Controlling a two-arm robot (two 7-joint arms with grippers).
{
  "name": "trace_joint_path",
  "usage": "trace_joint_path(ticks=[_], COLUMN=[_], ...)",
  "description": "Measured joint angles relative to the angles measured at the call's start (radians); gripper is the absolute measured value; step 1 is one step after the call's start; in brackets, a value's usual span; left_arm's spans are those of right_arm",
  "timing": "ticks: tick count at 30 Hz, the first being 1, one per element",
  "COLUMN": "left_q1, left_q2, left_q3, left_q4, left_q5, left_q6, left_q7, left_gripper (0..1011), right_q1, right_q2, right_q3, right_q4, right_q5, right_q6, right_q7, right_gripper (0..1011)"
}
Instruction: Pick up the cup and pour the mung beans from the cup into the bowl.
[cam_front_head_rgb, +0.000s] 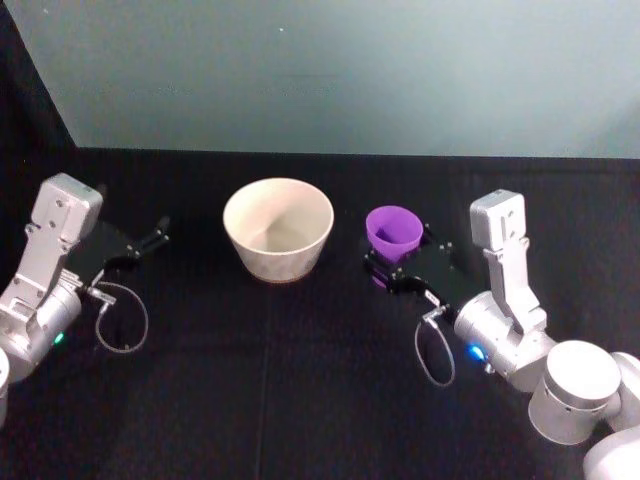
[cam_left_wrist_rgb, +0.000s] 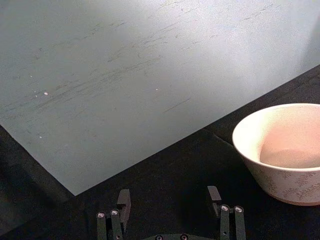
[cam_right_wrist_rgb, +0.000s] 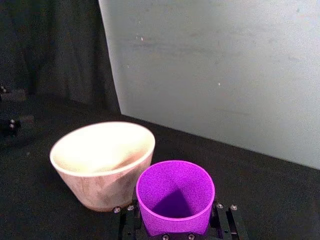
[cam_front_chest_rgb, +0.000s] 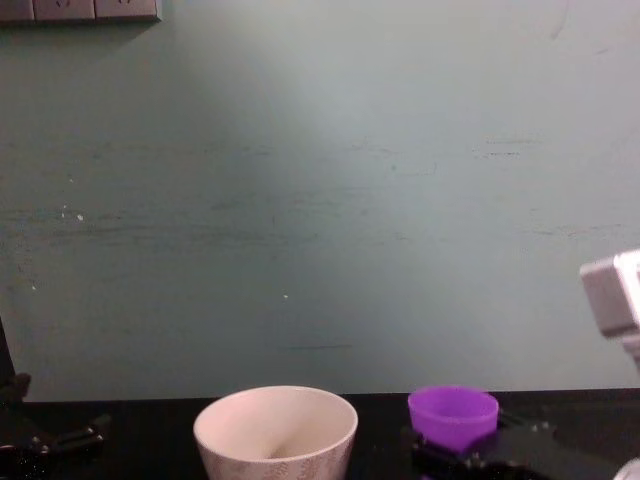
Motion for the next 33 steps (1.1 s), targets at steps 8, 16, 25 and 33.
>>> trace_joint_path(ticks=[8, 16, 25, 33], left_q1=[0.000, 0.000, 0.000, 0.000], left_q2=[0.000, 0.000, 0.000, 0.000], left_q3=[0.000, 0.000, 0.000, 0.000], left_q4=[0.000, 0.000, 0.000, 0.000], left_q5=[0.000, 0.000, 0.000, 0.000], left_q6=[0.000, 0.000, 0.000, 0.000], left_q7=[0.000, 0.000, 0.000, 0.000], left_gripper=[1000, 1000, 1000, 1000], right_q1=[-0.015, -0.019, -0.020, -0.020], right_q2=[0.013, 0.025, 0.029, 0.029], right_q3=[0.020, 0.033, 0.037, 0.036], right_q4=[-0.102, -0.183, -0.198, -0.198], right_q5=[0.001, 0.023, 0.031, 0.031], right_q6=[0.046, 0.117, 0.130, 0.130], right_q7=[0.001, 0.002, 0.000, -0.002], right_gripper=[734, 734, 734, 734])
